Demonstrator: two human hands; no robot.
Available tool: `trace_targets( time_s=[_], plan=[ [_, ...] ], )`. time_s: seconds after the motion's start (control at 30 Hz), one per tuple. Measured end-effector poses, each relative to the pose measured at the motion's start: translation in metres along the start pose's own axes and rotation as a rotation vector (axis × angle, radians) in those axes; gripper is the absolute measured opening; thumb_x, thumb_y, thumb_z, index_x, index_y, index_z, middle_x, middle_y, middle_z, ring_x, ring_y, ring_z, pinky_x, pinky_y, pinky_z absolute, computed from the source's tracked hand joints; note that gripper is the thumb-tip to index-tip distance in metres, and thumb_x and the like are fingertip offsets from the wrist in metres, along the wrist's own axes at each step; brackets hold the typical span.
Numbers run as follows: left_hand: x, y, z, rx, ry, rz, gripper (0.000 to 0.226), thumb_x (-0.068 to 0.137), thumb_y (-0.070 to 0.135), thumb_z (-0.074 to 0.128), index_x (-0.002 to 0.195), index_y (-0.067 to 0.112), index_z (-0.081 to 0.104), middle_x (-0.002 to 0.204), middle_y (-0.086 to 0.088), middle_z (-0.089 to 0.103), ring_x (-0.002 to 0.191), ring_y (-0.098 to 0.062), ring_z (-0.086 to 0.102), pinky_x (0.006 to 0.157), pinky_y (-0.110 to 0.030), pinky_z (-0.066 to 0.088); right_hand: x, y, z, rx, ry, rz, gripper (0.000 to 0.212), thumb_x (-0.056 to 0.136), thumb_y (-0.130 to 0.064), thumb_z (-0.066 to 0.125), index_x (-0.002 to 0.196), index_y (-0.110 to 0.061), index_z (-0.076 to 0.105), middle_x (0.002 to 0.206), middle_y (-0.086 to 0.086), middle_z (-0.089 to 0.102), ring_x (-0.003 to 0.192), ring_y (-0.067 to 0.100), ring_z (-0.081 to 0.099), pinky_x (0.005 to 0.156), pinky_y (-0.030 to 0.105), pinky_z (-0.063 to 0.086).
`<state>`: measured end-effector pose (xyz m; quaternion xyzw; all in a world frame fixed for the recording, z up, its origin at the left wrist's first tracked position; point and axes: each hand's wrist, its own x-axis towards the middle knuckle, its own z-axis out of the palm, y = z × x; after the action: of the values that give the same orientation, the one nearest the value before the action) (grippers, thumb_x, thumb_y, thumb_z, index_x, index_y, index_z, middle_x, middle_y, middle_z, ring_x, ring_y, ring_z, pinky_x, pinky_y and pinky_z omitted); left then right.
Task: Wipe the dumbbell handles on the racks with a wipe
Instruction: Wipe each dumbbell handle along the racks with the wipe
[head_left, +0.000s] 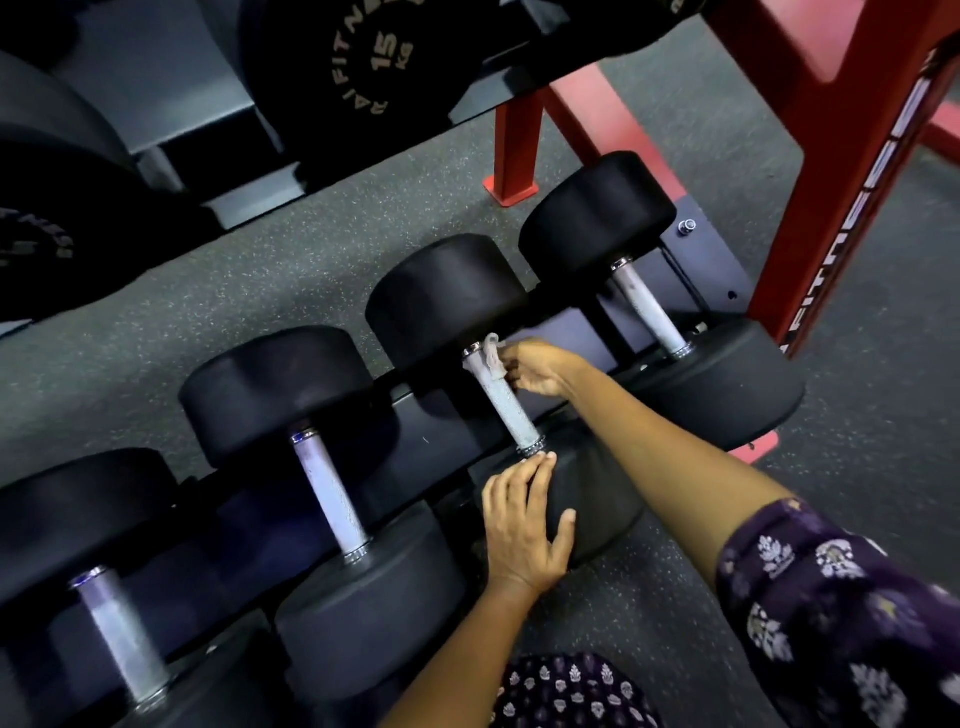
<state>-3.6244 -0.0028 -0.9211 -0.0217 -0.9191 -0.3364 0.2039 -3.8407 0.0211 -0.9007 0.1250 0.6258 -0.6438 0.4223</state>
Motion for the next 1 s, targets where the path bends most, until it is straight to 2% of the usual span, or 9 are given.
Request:
trace_targets(
  time_s=[0.1,0.23,0.4,0.53,0.63,0.77,0.83,0.93,1.0],
  plan=[
    [0.0,0.0,0.001,0.001,0.0,0.006,0.052,0.099,0.046,0.029,0.134,0.012,0.046,0.132,-0.002,0.049,0.112,-0.021,0.051,0.095,-0.039,0.039,-0.002,0.02,-0.013,-0.35,0.211,-0.233,0.028,0.084,0.007,0.052,0.061,-0.007,0.059,0.038,-0.012,0.044,0.043,-0.001,0.035,0.05,0.02,0.025],
    [-0.001,0.0,0.0,-0.009,-0.008,0.006,0.052,0.099,0.047,0.029,0.135,0.012,0.045,0.132,-0.002,0.049,0.112,-0.022,0.051,0.095,-0.039,0.039,-0.018,0.012,-0.029,-0.874,0.033,-0.223,0.044,0.083,0.008,0.048,0.046,-0.013,0.034,0.029,-0.008,0.03,0.032,0.004,0.029,0.043,0.017,0.019],
    [0.0,0.0,0.001,-0.005,-0.011,0.001,0.052,0.099,0.047,0.028,0.134,0.012,0.045,0.132,-0.001,0.048,0.111,-0.021,0.051,0.095,-0.038,0.039,-0.002,-0.011,0.001,-0.489,0.243,-0.263,0.034,0.088,0.004,0.045,0.057,-0.009,0.048,0.036,-0.006,0.043,0.029,-0.002,0.036,0.036,0.013,0.027],
    [-0.001,-0.001,0.0,-0.003,-0.009,0.008,0.052,0.099,0.046,0.029,0.135,0.012,0.045,0.132,-0.002,0.048,0.111,-0.021,0.051,0.095,-0.038,0.039,-0.019,0.007,-0.019,-0.843,0.078,-0.244,0.041,0.089,0.001,0.047,0.051,-0.013,0.041,0.049,-0.001,0.038,0.037,0.002,0.034,0.04,0.013,0.025],
    [0.0,0.0,-0.001,-0.002,-0.012,0.003,0.053,0.099,0.047,0.028,0.135,0.012,0.045,0.132,-0.002,0.048,0.112,-0.021,0.051,0.094,-0.04,0.039,-0.029,0.008,-0.035,-1.068,-0.114,-0.1,0.039,0.085,0.006,0.047,0.051,-0.012,0.041,0.04,-0.009,0.037,0.032,0.001,0.032,0.041,0.012,0.024],
    [0.001,0.0,-0.001,-0.001,-0.015,0.002,0.052,0.099,0.047,0.028,0.135,0.012,0.044,0.131,-0.002,0.049,0.112,-0.021,0.05,0.095,-0.04,0.039,-0.02,-0.009,-0.01,-0.746,0.064,-0.284,0.021,0.085,0.01,0.044,0.07,-0.002,0.052,0.044,-0.007,0.04,0.032,-0.003,0.035,0.043,0.014,0.027],
    [0.0,0.0,0.0,0.001,-0.019,-0.004,0.052,0.099,0.046,0.028,0.135,0.012,0.044,0.131,-0.003,0.05,0.112,-0.021,0.051,0.094,-0.04,0.04,-0.021,-0.011,0.001,-0.623,0.155,-0.349,0.027,0.082,0.014,0.042,0.062,-0.003,0.049,0.047,-0.007,0.04,0.036,-0.003,0.038,0.043,0.013,0.027],
    [-0.001,-0.001,0.0,-0.003,-0.034,-0.007,0.052,0.099,0.047,0.028,0.136,0.013,0.044,0.132,-0.003,0.05,0.112,-0.022,0.052,0.094,-0.041,0.04,-0.023,0.007,-0.012,-0.905,0.07,-0.282,0.029,0.08,0.01,0.045,0.052,0.001,0.047,0.051,0.01,0.045,0.051,0.004,0.038,0.049,0.018,0.029],
    [-0.001,-0.001,-0.001,-0.003,-0.026,0.0,0.053,0.099,0.047,0.028,0.136,0.013,0.044,0.132,-0.003,0.05,0.112,-0.021,0.051,0.094,-0.041,0.04,-0.029,0.014,-0.025,-1.103,-0.023,-0.159,0.017,0.078,0.008,0.046,0.071,0.013,0.06,0.063,0.018,0.051,0.047,0.001,0.04,0.052,0.022,0.032]
  ],
)
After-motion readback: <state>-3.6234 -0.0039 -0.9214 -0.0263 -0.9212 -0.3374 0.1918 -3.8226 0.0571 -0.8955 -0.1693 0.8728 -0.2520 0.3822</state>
